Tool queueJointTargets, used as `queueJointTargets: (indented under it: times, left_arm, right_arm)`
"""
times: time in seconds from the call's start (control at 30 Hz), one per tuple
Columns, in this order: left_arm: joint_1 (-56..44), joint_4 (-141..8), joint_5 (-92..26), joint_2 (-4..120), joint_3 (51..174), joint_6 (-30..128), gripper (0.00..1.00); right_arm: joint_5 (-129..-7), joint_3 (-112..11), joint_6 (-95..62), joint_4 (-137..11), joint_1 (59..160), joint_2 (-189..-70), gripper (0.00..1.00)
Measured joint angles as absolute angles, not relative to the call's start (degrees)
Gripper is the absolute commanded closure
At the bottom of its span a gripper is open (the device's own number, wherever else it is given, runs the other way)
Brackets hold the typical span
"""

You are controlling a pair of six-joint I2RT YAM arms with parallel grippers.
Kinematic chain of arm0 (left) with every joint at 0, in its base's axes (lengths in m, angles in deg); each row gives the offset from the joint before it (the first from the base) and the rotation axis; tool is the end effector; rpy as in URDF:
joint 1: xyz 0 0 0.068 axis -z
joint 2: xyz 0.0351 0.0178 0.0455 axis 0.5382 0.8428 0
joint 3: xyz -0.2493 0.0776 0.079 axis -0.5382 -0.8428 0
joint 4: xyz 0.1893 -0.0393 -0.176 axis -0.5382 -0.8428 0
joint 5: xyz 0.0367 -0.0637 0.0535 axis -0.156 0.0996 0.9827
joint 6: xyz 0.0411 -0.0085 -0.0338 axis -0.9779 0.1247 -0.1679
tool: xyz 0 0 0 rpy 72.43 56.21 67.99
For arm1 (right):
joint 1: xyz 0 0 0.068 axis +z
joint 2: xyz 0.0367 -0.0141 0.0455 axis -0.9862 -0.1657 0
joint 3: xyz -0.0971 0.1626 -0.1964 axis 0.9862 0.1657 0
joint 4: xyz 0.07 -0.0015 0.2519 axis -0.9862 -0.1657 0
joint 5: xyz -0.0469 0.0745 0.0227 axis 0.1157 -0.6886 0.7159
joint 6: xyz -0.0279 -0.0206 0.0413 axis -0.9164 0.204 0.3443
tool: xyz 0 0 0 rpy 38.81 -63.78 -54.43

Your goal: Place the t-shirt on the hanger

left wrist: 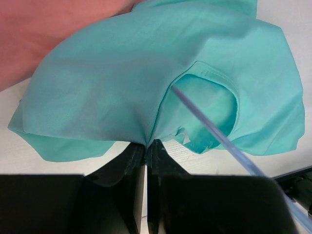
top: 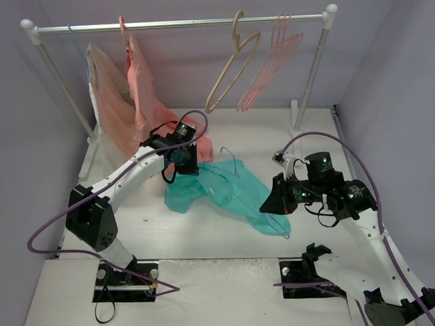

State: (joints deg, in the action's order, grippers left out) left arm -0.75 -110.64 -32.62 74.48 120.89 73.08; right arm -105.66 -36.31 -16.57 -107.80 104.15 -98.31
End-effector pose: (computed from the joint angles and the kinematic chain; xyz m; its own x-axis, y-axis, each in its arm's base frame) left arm 0.2912 -0.1864 0.2990 -0.8999 -0.1273 -0.4170 0.0754 0.8966 -0.4365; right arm 0.1379 0.0881 0.3676 -0.6041 -0.1767 -0.7771 -0.7570 0.4322 0.4901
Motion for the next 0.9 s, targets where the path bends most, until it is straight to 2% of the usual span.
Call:
queueJointTargets:
  times: [0.37,0.9]
  left_arm:
    - [-0.75,-114.57,-35.04,74.74,125.61,71.05,0.99]
    - [-0.75,-124.49,-47.61,74.89,135.88,61.06,0.98]
  right_arm:
    - [-106.8,-34.65,-17.01,-105.51,106.42,-99.65,1.0]
    - [-115.72,-32.03,-22.05,-97.4,108.28,-102.73,1.0]
